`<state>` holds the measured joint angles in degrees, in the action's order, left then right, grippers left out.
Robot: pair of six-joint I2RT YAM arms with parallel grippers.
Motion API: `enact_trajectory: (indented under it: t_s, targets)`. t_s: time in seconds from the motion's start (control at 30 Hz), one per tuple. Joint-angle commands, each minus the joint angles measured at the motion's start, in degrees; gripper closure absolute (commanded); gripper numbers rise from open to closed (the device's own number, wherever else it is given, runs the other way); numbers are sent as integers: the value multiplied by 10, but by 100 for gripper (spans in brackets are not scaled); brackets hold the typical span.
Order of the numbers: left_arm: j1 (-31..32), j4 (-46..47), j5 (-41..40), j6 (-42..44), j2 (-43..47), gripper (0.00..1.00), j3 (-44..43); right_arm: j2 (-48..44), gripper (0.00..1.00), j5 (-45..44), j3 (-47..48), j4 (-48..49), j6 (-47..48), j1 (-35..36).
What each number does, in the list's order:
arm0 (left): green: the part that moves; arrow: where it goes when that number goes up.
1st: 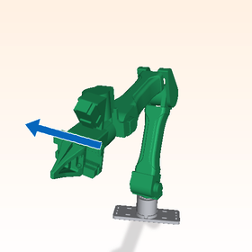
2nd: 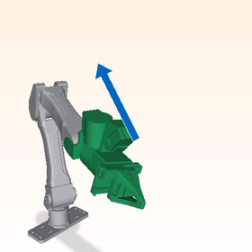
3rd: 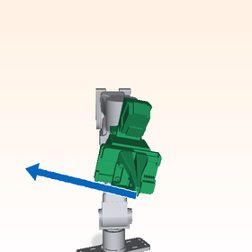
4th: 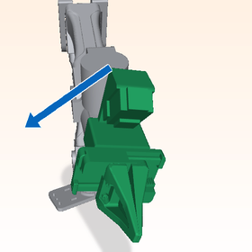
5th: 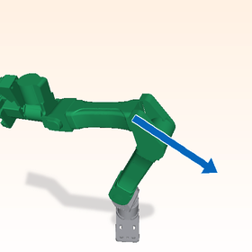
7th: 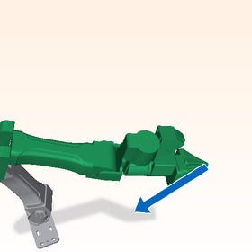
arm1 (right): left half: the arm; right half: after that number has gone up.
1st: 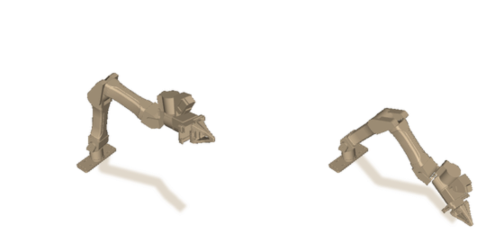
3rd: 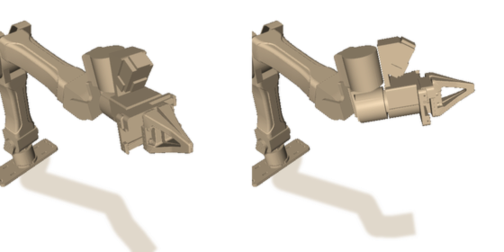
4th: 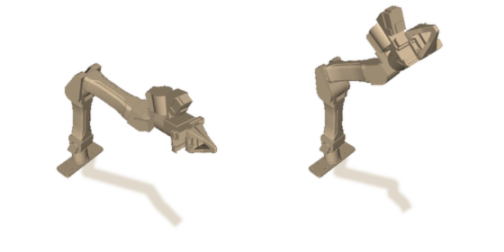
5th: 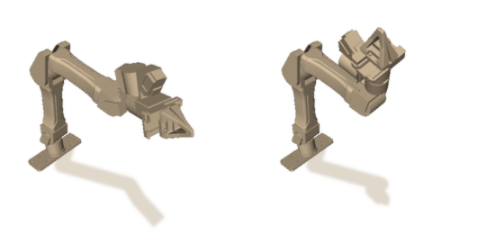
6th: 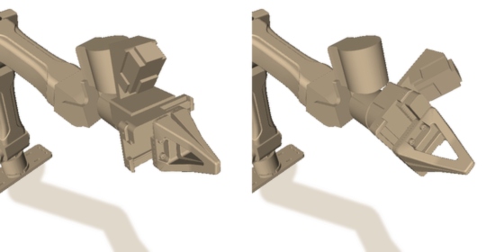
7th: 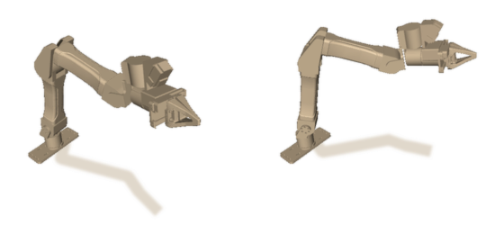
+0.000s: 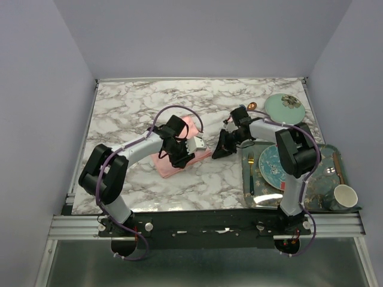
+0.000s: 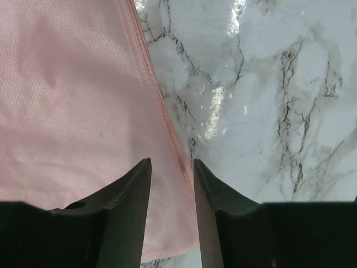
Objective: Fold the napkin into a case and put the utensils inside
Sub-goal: Fold the square-folded napkin at the center of the board, then smooth out the square-folded napkin at the center of the board.
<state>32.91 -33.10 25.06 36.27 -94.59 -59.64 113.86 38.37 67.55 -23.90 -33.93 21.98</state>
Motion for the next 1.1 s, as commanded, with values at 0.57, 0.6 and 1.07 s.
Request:
enact_trajectory:
  t_s: [0.57,0.6,1.07]
  targets:
    - [-261,-11,54,-196,-187,17,-358,-11,29,-9,172,-93,215,-6]
    - [-265,-4,58,-208,-213,19,-369,-13,27,-9,172,-93,215,-7]
    - [-270,-61,173,-213,-346,24,-447,-22,20,-22,143,-96,215,-35]
